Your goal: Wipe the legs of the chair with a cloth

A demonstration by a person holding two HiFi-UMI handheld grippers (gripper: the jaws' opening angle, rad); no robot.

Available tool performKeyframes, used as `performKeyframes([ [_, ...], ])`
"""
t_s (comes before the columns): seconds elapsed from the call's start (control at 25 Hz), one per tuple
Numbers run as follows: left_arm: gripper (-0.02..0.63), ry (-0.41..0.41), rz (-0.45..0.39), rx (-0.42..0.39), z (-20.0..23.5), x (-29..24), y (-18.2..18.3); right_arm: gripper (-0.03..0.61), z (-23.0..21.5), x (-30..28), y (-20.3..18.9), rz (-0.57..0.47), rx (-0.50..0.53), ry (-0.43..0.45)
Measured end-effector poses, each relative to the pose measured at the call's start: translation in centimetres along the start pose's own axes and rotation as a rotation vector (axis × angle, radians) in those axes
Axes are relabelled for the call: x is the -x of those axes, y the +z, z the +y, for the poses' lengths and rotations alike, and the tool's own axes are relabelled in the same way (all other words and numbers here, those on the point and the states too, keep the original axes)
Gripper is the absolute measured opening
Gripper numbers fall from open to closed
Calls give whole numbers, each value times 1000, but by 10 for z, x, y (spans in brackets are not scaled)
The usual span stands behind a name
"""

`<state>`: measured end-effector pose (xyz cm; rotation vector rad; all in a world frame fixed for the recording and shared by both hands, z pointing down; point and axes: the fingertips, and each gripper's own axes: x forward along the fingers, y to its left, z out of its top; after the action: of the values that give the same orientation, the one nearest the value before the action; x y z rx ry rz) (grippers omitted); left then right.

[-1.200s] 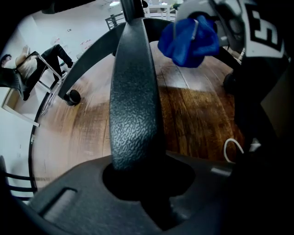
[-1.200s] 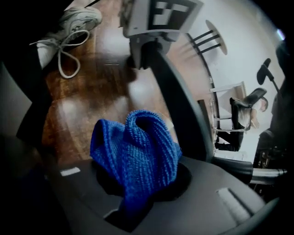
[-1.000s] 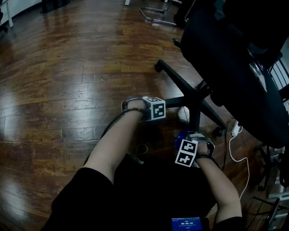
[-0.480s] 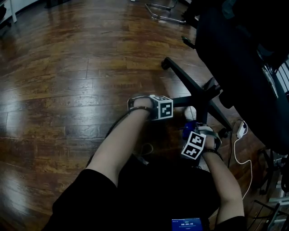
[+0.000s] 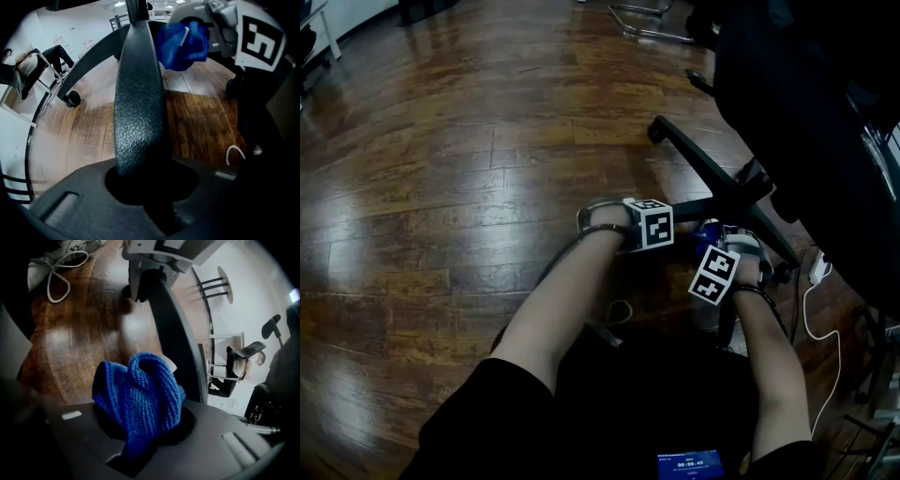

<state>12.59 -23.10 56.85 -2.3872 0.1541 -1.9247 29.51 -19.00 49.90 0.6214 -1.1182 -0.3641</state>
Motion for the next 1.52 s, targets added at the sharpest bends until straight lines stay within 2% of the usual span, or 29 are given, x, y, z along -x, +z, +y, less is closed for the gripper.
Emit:
performKeyframes([
  [0.12,53,13,6,2,-1,-1,0,81,49,22,-3,3,63,93],
  [0.28,53,16,14,4,2,-2,-3,81,117,61,-5,-57,85,220],
  [0.44,54,21,20,8,1,-3,-3,81,153,77,-11,-84,110,265],
  [0.6,54,15,15,10,0,-2,-1,81,128,62,-11,-70,57,246],
  [0.76,53,10,16,4,0,-1,-1,81,52,23,-7,-53,-15,127],
  [0.88,54,5,9,0,-2,-1,2,83,-12,0,-4,-75,-114,29],
  [1.0,54,5,8,-2,-2,-1,2,81,-35,-5,-2,-77,-154,-3],
  [1.12,54,19,28,14,1,3,-5,81,-29,-3,3,-90,-118,-32],
  [1.2,54,30,22,14,2,0,-2,81,-15,2,1,-87,-99,-17],
  [1.32,54,41,12,15,1,-3,-1,81,20,16,-1,-69,-38,47],
  [1.52,54,51,8,14,5,-2,-2,81,95,53,-4,-97,16,193],
])
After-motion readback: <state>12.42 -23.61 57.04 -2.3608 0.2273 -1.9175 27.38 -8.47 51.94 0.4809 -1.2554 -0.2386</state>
